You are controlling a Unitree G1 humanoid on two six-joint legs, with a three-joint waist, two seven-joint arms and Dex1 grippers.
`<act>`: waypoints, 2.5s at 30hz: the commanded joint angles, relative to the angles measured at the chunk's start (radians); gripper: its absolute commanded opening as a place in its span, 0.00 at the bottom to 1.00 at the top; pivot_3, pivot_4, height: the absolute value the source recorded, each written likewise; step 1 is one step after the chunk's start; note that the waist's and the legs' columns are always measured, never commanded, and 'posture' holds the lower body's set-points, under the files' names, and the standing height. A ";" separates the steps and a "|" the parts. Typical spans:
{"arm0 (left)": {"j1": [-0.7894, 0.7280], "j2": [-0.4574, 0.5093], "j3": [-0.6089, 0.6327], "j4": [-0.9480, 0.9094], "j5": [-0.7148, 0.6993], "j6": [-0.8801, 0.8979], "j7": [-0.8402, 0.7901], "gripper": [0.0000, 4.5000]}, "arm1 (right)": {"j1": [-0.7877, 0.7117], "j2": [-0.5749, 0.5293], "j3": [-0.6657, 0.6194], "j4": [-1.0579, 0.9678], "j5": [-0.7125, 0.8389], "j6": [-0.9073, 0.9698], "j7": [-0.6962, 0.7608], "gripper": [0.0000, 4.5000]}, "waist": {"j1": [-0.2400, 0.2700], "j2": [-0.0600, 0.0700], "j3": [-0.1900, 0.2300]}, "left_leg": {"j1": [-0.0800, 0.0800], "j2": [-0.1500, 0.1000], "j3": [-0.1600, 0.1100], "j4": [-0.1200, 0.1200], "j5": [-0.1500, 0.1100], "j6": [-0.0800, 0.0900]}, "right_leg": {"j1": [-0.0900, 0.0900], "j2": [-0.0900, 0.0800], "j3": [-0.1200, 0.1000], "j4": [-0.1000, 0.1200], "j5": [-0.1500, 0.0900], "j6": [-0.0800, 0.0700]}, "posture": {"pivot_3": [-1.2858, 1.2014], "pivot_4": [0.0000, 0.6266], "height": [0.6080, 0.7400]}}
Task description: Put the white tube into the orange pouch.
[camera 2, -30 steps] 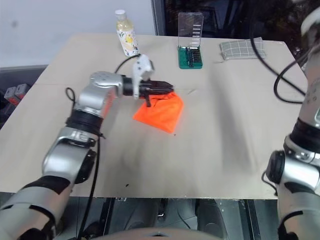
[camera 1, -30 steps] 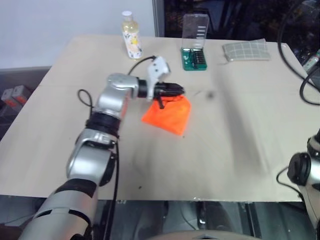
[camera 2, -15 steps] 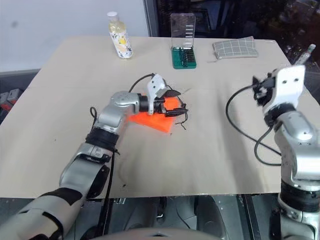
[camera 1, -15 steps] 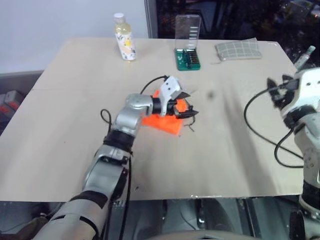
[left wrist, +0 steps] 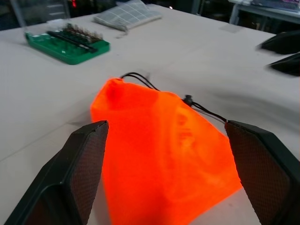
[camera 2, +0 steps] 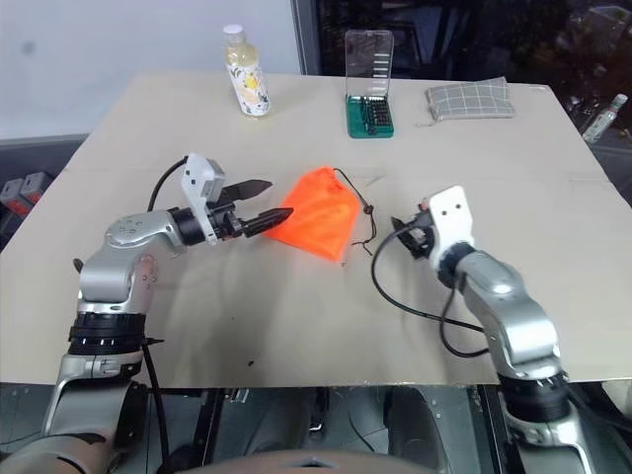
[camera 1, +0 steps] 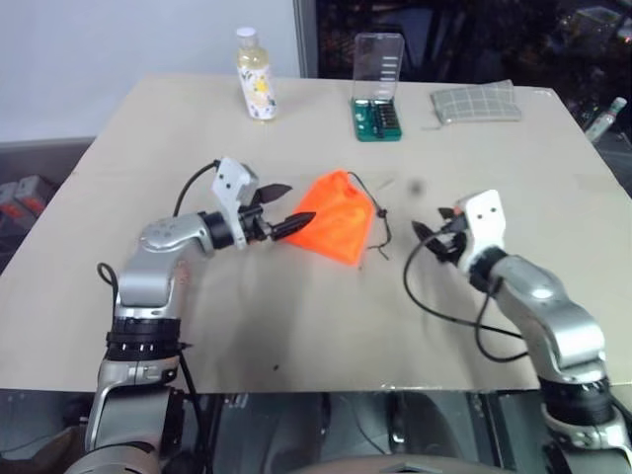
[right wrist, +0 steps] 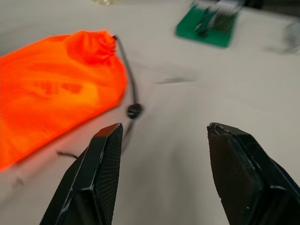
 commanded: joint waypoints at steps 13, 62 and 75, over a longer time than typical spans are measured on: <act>-0.023 0.012 -0.027 -0.060 -0.007 -0.007 0.039 0.93 | -0.187 0.156 0.100 0.564 -0.142 -0.185 0.036 0.45 | -0.012 -0.001 -0.001 | 0.005 -0.001 0.005 -0.001 0.001 -0.001 | 0.004 0.002 0.000 0.001 0.000 0.000 | 0.52 0.24 1.00; -0.853 -0.357 -0.275 1.177 0.424 -0.736 -0.155 0.25 | -0.224 -0.102 0.176 0.036 -0.561 -0.284 0.102 0.00 | -0.006 -0.001 0.001 | -0.003 -0.002 0.007 0.000 0.000 0.000 | -0.003 0.003 0.002 0.000 0.000 0.001 | 0.52 0.24 1.00; -0.773 -0.299 -0.249 1.236 0.448 -0.586 -0.038 0.05 | -0.235 -0.115 0.096 0.070 -0.596 -0.251 0.025 0.00 | -0.009 -0.001 0.001 | -0.003 -0.002 0.006 0.000 0.000 0.000 | -0.003 0.003 0.001 0.000 0.000 0.002 | 0.52 0.24 1.00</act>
